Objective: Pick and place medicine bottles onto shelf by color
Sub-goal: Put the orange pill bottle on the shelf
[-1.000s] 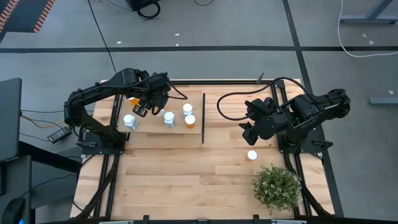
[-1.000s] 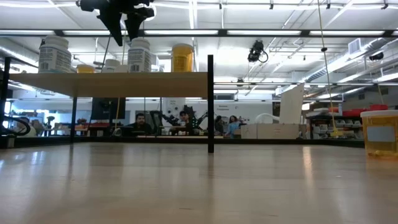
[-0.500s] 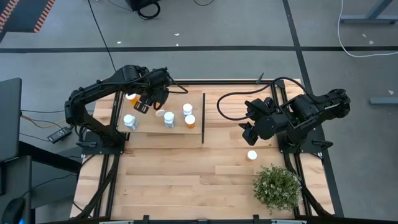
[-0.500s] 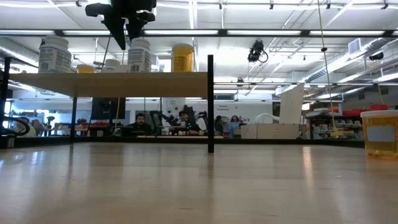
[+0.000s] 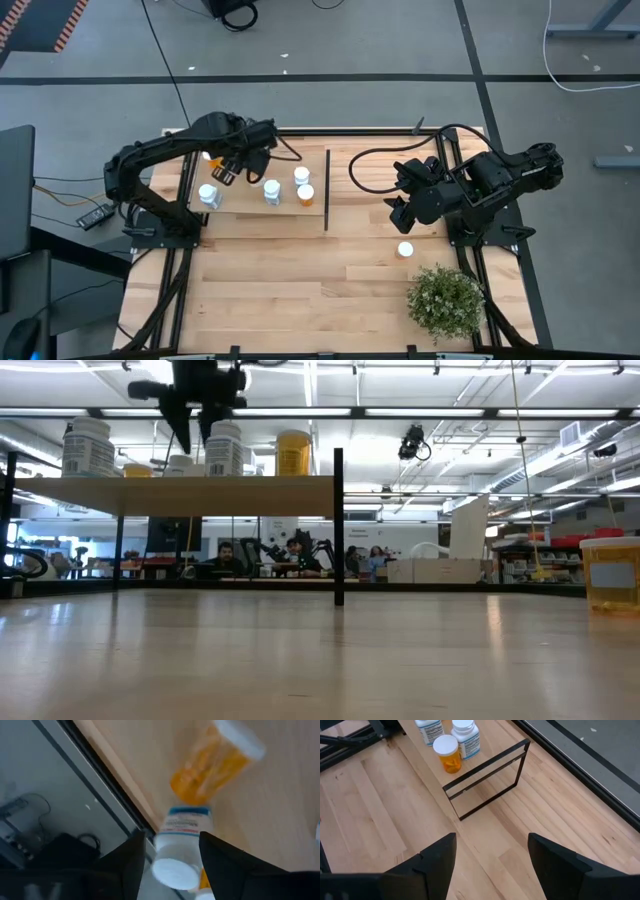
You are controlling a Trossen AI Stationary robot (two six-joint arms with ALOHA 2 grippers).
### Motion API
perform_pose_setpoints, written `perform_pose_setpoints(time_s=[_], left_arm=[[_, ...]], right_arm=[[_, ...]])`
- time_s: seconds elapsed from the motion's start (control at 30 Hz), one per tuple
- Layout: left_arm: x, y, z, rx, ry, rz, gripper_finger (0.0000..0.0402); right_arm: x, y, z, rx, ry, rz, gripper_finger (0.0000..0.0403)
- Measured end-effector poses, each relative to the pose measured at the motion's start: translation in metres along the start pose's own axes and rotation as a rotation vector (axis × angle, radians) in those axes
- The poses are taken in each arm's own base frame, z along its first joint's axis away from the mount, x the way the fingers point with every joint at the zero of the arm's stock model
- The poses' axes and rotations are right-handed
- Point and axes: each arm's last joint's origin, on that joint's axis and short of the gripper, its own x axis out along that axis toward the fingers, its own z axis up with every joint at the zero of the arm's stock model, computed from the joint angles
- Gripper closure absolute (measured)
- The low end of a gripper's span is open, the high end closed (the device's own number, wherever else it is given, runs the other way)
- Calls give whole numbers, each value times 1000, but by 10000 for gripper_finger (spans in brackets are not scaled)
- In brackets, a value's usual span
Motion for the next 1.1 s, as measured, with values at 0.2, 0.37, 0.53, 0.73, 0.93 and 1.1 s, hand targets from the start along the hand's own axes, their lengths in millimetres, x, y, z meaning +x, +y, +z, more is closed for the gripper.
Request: perform_pose_setpoints(time_s=[0.2, 0.37, 0.53, 0.73, 0.93, 1.1], left_arm=[[20, -13, 8, 55, 112, -10, 201], [19, -10, 14, 77, 59, 35, 205], [19, -12, 20, 119, -65, -35, 206], [20, -12, 18, 135, -119, -81, 201], [22, -10, 15, 155, -157, -117, 201], [25, -8, 13, 160, -157, -124, 206]], right_arm=[[0, 0, 0, 0, 0, 0, 150], [0, 0, 0, 0, 0, 0, 150], [0, 0, 0, 0, 0, 0, 150], [0, 0, 0, 0, 0, 0, 150], [0, 0, 0, 0, 0, 0, 150], [0, 0, 0, 0, 0, 0, 150]])
